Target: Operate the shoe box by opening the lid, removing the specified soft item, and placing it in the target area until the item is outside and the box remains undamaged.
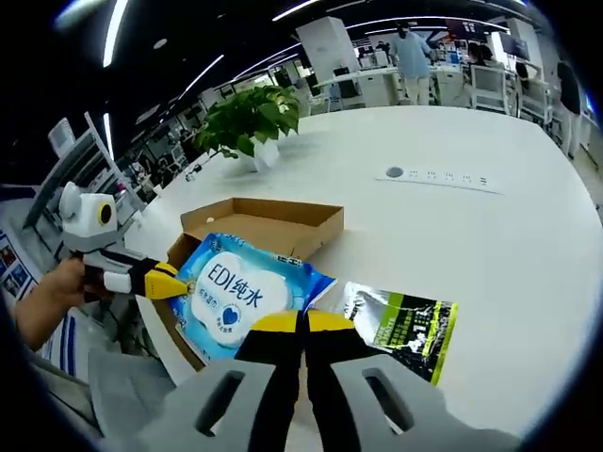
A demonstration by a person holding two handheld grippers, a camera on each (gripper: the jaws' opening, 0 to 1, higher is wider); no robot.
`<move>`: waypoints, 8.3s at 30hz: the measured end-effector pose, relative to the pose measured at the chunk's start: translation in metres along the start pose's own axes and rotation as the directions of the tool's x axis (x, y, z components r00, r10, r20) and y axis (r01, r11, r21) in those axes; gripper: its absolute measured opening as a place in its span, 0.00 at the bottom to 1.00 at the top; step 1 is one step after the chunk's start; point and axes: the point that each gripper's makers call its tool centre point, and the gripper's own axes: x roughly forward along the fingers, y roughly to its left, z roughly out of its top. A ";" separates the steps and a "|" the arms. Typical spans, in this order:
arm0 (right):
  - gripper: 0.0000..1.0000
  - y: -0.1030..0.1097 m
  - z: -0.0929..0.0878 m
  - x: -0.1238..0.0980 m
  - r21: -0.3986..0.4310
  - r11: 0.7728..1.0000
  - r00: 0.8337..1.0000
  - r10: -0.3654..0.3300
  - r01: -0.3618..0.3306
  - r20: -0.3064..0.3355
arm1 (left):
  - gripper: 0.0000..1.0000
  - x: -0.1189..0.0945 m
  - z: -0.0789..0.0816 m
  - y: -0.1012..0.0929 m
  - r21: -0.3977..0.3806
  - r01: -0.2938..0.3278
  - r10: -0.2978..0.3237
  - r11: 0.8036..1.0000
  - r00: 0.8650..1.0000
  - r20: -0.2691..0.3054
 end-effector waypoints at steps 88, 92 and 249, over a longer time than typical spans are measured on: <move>0.00 -0.147 -0.051 0.025 0.135 0.979 0.985 -0.143 0.155 -0.092 | 0.02 0.147 -0.022 -0.036 0.486 0.023 0.147 0.874 0.940 -0.309; 0.00 -0.148 -0.050 0.027 0.143 0.977 0.986 -0.146 0.157 -0.083 | 0.03 0.145 -0.023 -0.035 0.527 0.016 0.174 0.850 0.935 -0.310; 0.11 0.088 -0.037 0.121 -0.659 0.695 0.947 0.106 -0.287 -0.302 | 0.03 0.034 -0.062 0.050 0.683 0.331 -0.027 0.651 0.909 -0.415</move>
